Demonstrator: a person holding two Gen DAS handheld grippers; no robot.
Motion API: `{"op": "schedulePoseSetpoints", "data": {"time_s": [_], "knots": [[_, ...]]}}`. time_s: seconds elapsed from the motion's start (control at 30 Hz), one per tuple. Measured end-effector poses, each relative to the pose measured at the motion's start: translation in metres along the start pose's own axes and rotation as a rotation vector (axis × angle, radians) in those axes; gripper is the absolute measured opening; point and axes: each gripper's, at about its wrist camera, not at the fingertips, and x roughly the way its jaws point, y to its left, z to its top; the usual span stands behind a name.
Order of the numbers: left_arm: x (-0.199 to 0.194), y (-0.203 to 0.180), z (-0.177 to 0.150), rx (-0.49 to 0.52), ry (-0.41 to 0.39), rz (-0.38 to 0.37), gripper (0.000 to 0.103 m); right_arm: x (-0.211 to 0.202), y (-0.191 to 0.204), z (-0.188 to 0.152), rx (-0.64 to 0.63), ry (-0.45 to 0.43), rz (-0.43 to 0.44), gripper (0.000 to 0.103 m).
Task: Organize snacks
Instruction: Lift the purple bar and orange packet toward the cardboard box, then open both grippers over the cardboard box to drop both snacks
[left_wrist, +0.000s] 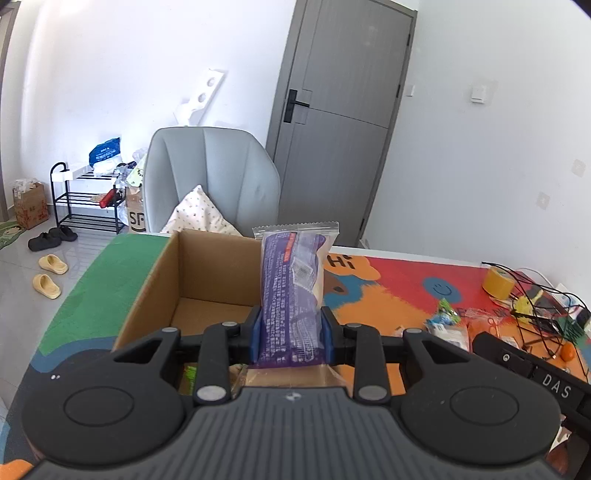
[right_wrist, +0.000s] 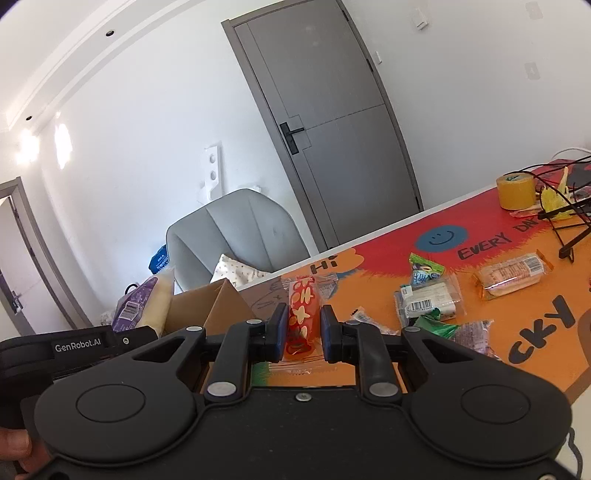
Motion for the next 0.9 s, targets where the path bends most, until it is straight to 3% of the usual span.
{"op": "schedulePoseSetpoints", "data": {"time_s": [0.47,0.9], "knots": [[0.023,0.047,0.009,-0.078,0.013,0.058,0.031,0.038,0.049,0.004,-0.04,0.034,0.065,0.02],[-0.002,0.089,0.017,-0.135,-0.024,0.11,0.065,0.067,0.104,0.003,-0.089,0.056,0.142,0.02]]}}
